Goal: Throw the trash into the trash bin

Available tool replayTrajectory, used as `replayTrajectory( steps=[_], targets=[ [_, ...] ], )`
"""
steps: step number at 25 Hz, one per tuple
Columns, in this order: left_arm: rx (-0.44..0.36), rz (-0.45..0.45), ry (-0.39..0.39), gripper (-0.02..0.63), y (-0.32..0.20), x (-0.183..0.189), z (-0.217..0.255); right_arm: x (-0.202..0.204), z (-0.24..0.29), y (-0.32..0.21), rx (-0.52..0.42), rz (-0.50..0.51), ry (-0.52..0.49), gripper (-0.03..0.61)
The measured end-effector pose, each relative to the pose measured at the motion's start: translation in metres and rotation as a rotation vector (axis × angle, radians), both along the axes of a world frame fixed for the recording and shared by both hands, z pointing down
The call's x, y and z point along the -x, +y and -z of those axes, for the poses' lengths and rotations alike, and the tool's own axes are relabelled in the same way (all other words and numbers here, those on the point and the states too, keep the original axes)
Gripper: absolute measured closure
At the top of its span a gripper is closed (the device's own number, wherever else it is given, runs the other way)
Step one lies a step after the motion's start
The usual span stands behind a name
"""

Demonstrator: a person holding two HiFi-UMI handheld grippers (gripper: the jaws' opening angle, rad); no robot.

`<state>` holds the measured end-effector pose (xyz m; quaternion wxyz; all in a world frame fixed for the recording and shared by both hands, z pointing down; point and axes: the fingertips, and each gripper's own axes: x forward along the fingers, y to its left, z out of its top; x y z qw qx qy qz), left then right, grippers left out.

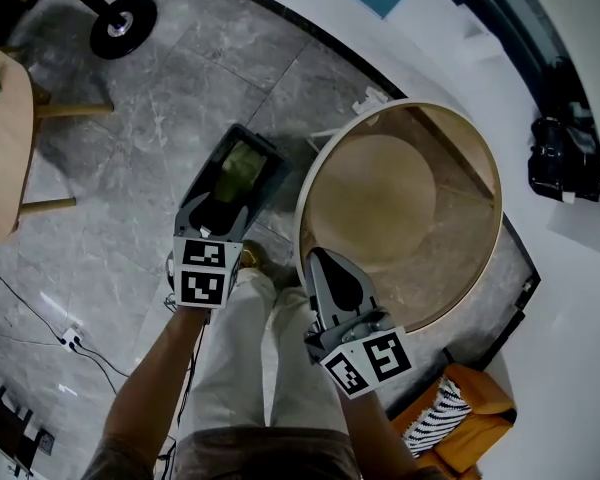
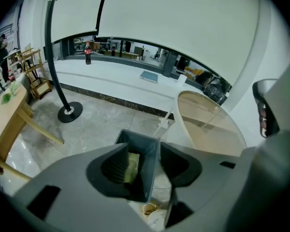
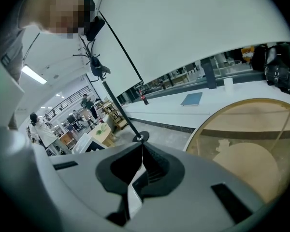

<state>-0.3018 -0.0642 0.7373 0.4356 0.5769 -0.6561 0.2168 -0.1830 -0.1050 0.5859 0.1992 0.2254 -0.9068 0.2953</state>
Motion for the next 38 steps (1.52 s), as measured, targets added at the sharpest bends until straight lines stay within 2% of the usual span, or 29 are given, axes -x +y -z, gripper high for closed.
replayTrajectory(
  steps=[2,5,9,14,21,26,31,35,38],
  targets=[
    [0.022,0.022,-0.014,0.595,0.004,0.002,0.008,-0.002,0.009,-0.001,-0.002,0.000,-0.006,0.558],
    [0.030,0.039,0.023,0.595,0.007,-0.003,0.026,-0.003,0.027,-0.004,-0.011,0.006,-0.018,0.560],
    [0.033,0.044,0.023,0.595,0.011,-0.010,0.070,-0.011,0.063,0.000,-0.006,0.011,-0.041,0.558],
    [-0.010,0.032,0.038,0.595,0.015,-0.025,0.151,-0.025,0.120,0.008,0.010,0.030,-0.056,0.558],
    [-0.073,-0.054,0.014,0.595,0.037,-0.061,0.271,-0.045,0.212,0.030,-0.032,0.097,-0.099,0.560],
    [-0.163,-0.083,0.021,0.595,0.049,-0.096,0.338,-0.078,0.261,0.043,-0.072,0.114,-0.116,0.558],
    [-0.254,-0.184,0.045,0.595,0.051,-0.137,0.393,-0.109,0.297,0.044,-0.128,0.110,-0.130,0.558],
    [-0.373,-0.280,0.031,0.595,0.047,-0.165,0.436,-0.125,0.328,0.048,-0.206,0.117,-0.164,0.559],
    [-0.500,-0.348,0.043,0.595,0.043,-0.183,0.467,-0.131,0.348,0.055,-0.276,0.126,-0.189,0.559]
  ],
)
